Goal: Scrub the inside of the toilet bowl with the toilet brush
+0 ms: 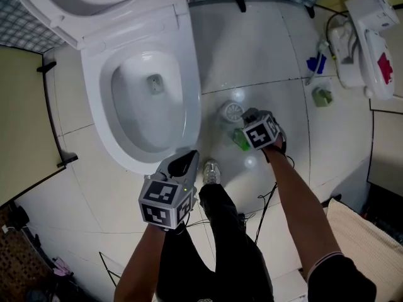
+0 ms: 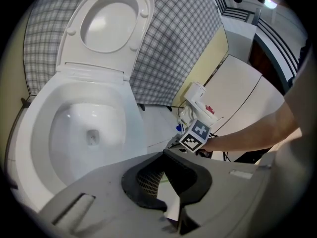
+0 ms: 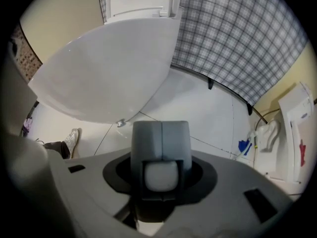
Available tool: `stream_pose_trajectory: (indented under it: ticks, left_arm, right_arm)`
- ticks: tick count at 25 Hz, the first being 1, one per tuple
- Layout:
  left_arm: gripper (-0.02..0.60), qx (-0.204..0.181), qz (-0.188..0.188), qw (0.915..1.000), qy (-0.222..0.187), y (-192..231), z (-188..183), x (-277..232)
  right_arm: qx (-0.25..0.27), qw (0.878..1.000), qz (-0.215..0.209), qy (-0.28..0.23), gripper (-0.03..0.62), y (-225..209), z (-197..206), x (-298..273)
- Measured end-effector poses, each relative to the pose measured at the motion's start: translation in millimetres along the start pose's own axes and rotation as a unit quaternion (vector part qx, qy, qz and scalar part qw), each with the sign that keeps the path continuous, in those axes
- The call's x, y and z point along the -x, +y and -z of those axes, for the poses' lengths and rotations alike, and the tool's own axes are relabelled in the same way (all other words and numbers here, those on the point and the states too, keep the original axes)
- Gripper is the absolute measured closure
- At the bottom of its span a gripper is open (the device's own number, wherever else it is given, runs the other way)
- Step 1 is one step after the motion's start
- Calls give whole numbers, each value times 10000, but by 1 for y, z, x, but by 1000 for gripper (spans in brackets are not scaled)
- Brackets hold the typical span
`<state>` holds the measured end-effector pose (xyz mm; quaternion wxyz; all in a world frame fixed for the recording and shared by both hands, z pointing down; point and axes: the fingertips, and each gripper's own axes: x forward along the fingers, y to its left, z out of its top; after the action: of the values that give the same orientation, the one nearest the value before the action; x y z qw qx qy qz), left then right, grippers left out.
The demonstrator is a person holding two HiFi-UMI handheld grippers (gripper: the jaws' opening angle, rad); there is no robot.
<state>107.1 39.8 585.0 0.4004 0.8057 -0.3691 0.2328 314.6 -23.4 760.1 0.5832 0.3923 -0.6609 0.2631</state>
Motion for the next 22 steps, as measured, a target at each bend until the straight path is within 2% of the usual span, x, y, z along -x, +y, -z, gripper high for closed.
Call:
stream_pose_trajectory:
  ticks: [2,6,10,14,16,19,22]
  left_arm:
    - [575,5,-3,10000,-4,-1,-1,1]
    - [575,-25,65,10000,4,-7,-1,1]
    - [575,-59,94,9999,0,-10,-3,7]
    - [575,-152,148,9997,-73,-14,-16,18]
    - [575,-200,159,9995,-175,-14,-30,26]
    - [575,-271,102,9989,-362,-11,-54,44]
    - [575,-331,9,9974,-633,-6,-82,67]
  right_arm:
    - [-84,9999,4,-74,410,-3,0,4]
    - [-484,9981,-23,-386,274,-9,-2,21]
    - [-549,9971,4,-533,264,-11,1,50]
    - [-556,9915,77,-1178,264,-10,-5,108]
    - [-645,9828,-60,-1728,264,-1,-26,147]
    - [-906,9600,-419,-2616,267,18,-70,207]
    - [-1072,9328,-685,-3373,357,36,-113,261]
